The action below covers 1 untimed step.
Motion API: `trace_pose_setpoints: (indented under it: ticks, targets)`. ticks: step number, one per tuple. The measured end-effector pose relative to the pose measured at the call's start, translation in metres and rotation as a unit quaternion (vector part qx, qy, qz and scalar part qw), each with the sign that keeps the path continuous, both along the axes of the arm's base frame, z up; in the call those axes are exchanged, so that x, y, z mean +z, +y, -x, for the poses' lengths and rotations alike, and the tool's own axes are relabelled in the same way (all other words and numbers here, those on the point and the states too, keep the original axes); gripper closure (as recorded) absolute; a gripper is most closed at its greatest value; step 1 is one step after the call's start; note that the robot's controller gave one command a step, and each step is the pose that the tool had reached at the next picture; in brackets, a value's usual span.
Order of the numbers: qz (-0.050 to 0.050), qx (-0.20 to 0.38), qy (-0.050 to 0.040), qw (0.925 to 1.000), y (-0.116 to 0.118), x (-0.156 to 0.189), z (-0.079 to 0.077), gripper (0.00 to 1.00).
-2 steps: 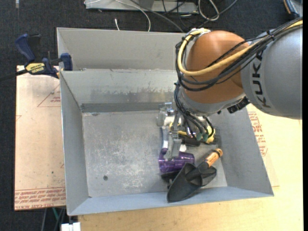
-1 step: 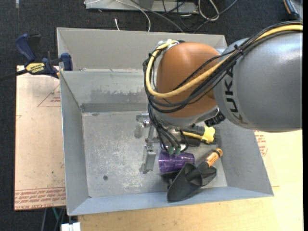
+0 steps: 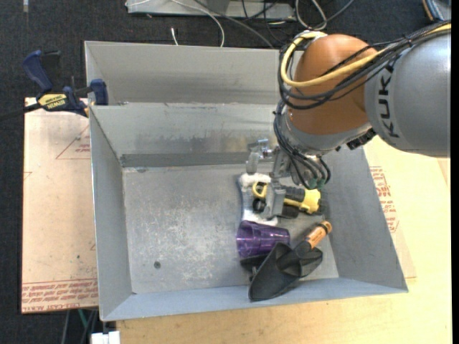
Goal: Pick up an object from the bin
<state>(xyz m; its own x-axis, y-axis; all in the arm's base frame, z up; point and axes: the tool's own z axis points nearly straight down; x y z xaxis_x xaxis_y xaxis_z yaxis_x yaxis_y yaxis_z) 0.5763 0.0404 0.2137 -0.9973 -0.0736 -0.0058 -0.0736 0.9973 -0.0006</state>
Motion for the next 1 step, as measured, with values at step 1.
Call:
trace_pose_setpoints:
  ticks: [1]
  targets:
    - [-0.003,0.013,0.0027,0.9999,0.0158,0.0039,0.0230,0.00]
